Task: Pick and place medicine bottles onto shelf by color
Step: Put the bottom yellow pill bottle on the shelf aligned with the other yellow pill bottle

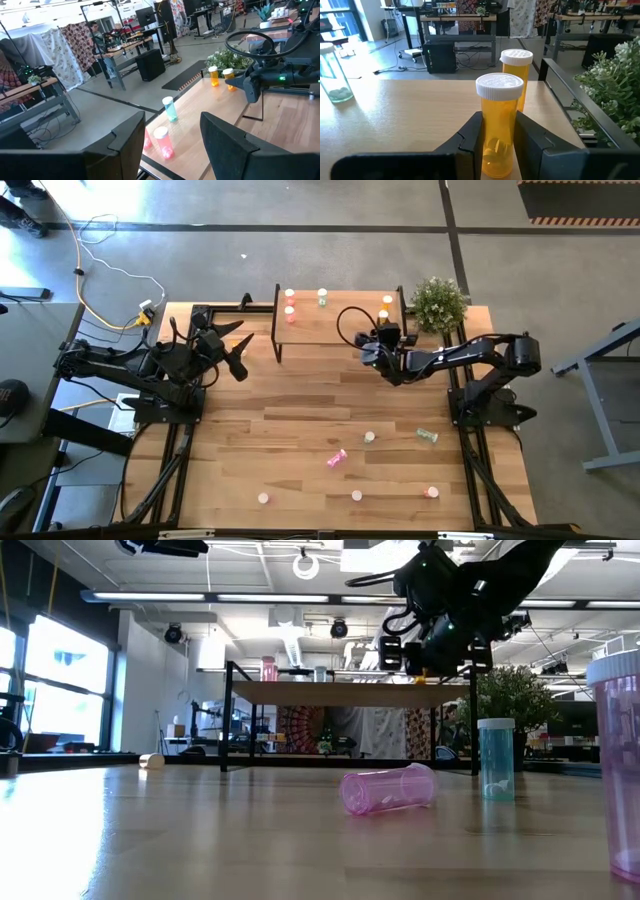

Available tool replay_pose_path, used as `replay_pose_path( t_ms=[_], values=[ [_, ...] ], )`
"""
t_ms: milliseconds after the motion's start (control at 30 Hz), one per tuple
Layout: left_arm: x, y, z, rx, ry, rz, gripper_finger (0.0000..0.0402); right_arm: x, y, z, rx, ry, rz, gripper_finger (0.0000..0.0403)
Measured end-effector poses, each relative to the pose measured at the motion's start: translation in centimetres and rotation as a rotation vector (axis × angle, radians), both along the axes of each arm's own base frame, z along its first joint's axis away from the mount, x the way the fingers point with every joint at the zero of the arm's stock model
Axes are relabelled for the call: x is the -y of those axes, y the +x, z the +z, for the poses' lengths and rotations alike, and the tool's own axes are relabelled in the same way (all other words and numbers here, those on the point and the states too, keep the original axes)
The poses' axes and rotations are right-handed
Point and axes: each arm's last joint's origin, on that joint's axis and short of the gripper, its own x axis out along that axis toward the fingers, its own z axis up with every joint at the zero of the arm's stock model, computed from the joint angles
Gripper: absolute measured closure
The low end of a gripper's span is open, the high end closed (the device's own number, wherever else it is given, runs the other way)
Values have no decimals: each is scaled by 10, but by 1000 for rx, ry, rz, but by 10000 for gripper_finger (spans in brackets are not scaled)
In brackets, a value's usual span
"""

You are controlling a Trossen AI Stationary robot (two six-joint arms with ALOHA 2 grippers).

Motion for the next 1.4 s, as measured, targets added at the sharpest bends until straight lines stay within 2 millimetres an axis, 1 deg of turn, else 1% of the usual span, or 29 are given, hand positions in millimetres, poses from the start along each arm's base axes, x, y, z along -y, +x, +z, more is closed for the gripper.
replay_pose_path(
  t_ms=[100, 367, 500, 633, 933, 1400],
  values=[
    [0, 0, 0, 0, 0, 0, 222, 0, 0, 0, -1, 1, 0, 316],
    [0, 0, 0, -21, 17, -2, 222, -1, 0, -3, 34, 21, 14, 262],
    [0, 0, 0, -28, 23, -2, 222, -1, 0, -2, 43, 16, 10, 247],
    [0, 0, 0, -34, 28, -3, 222, -1, 1, 0, 61, 8, 4, 248],
    [0, 0, 0, -34, 28, -3, 222, 0, 3, 6, 65, -40, -26, 264],
    [0, 0, 0, -34, 28, -3, 222, 0, 5, 7, 76, -22, 11, 265]
  ],
)
